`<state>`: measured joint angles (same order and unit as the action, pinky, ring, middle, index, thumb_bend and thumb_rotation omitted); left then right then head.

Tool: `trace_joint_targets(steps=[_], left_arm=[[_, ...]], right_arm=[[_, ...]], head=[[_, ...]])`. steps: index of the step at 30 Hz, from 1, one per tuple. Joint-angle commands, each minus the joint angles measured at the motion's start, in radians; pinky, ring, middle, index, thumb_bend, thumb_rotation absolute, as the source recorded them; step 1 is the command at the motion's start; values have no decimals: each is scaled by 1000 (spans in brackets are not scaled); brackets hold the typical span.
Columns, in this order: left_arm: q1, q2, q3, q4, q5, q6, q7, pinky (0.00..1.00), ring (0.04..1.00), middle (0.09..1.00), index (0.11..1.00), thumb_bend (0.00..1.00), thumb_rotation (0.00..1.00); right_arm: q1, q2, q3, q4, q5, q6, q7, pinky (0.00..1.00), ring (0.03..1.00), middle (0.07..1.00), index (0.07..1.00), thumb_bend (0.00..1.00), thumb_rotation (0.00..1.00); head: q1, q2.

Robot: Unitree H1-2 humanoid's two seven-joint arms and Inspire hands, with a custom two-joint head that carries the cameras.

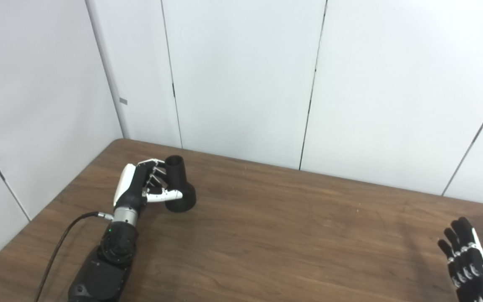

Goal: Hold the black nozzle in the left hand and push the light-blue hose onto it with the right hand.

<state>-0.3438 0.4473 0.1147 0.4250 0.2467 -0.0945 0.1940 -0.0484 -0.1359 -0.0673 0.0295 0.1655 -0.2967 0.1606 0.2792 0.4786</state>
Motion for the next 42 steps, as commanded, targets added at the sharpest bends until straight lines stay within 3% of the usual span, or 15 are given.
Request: trace_joint_targets(steps=[1, 5, 10, 13, 16, 19, 22, 30, 36, 42], left_arm=[[12, 9, -21, -36, 23, 7, -20, 226, 271, 333, 474, 518, 78], [50, 3, -74, -75, 44, -26, -43, 208, 262, 330, 474, 517, 74], [103, -59, -132, -122, 56, -39, -55, 207, 256, 333, 473, 520, 80], [116, -77, -176, -136, 103, -50, -46, 434, 358, 349, 472, 521, 79], [120, -87, -215, -144, 124, -61, -54, 517, 406, 356, 472, 521, 80], [116, -102, -271, -155, 124, -83, -91, 403, 416, 363, 472, 521, 81], [112, -108, -308, -165, 118, -87, -120, 400, 414, 364, 472, 521, 82], [107, -123, -388, -200, 108, -87, -218, 399, 403, 356, 471, 520, 83], [98, -117, -438, -170, 105, -148, -257, 434, 404, 353, 471, 519, 83], [98, -135, -449, -140, 83, -173, -269, 410, 382, 343, 471, 519, 82]], right_arm=[[86, 32, 18, 56, 14, 14, 5, 962, 1000, 1000, 1000, 764, 991], [89, 34, 20, 39, 9, 27, 1, 961, 1000, 1000, 1000, 768, 991], [94, 33, 21, 15, 7, 44, -1, 957, 1000, 1000, 1000, 769, 992], [92, 34, 22, 7, 4, 54, -3, 957, 1000, 1000, 1000, 755, 995], [91, 38, 25, -8, -2, 67, -8, 958, 1000, 1000, 1000, 748, 996], [92, 50, 34, -42, -18, 93, -21, 958, 1000, 1000, 1000, 737, 999], [94, 66, 44, -75, -39, 121, -35, 959, 1000, 1000, 1000, 740, 1000], [83, 154, 102, -197, -140, 241, -91, 970, 1000, 1000, 1000, 716, 1000], [85, 210, 141, -238, -208, 297, -134, 964, 1000, 1000, 1000, 688, 1000], [84, 240, 145, -253, -245, 337, -172, 905, 971, 1000, 1000, 783, 991]], head=[[1, 1], [-1, 6], [-14, 28], [-25, 41], [-45, 58], [-82, 80], [-132, 103], [-370, 201], [-469, 201], [-463, 192]])
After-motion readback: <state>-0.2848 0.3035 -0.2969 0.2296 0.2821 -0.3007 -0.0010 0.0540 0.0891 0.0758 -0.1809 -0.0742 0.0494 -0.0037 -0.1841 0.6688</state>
